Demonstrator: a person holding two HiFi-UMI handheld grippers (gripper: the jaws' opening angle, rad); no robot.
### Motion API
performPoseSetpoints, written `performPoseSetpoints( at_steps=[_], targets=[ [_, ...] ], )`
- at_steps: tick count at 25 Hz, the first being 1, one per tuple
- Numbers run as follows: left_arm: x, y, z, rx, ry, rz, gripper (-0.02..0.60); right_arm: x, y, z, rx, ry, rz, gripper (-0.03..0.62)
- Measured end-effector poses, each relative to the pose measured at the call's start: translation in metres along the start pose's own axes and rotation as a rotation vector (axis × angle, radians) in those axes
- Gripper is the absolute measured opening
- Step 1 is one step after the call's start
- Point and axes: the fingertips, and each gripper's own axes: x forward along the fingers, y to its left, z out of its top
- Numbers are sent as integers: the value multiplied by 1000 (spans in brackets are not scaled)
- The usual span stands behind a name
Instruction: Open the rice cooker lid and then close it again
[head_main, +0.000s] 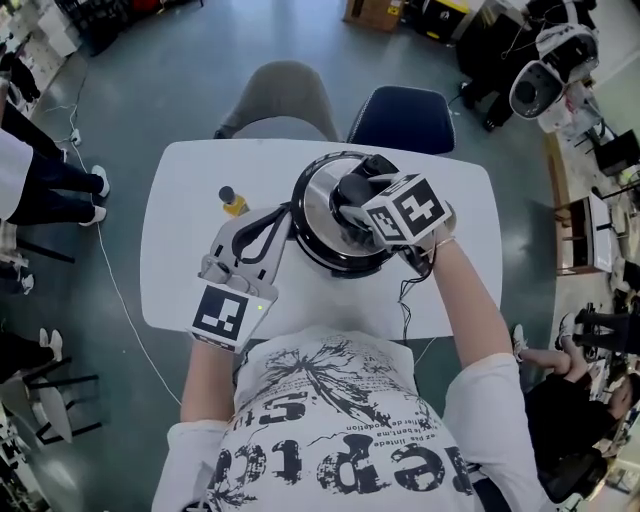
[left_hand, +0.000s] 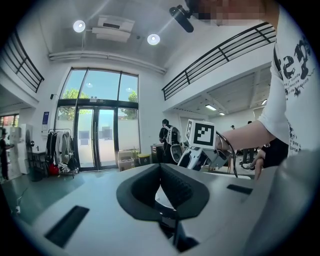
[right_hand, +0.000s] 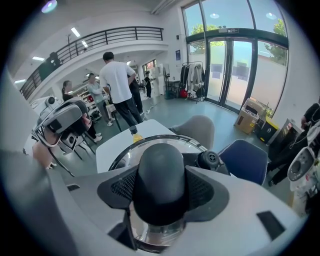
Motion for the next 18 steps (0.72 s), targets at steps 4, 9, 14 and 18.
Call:
performPoseSetpoints(
  at_steps=[4,9,14,18],
  targets=[
    [4,1,1,-10,-23,-1,14,6,-3,-5,-14,20,-19,291],
    [5,-7,-8,-16,6,-8,14,7,-6,-8,-22,17,-21,293],
    [0,-7,-13,-35,22,0,14,7,-3,-5,-15,-9,0,295],
    [1,-12,-11,-36,2,2,14,6,-3,-7,14,-53,20,296]
  ],
)
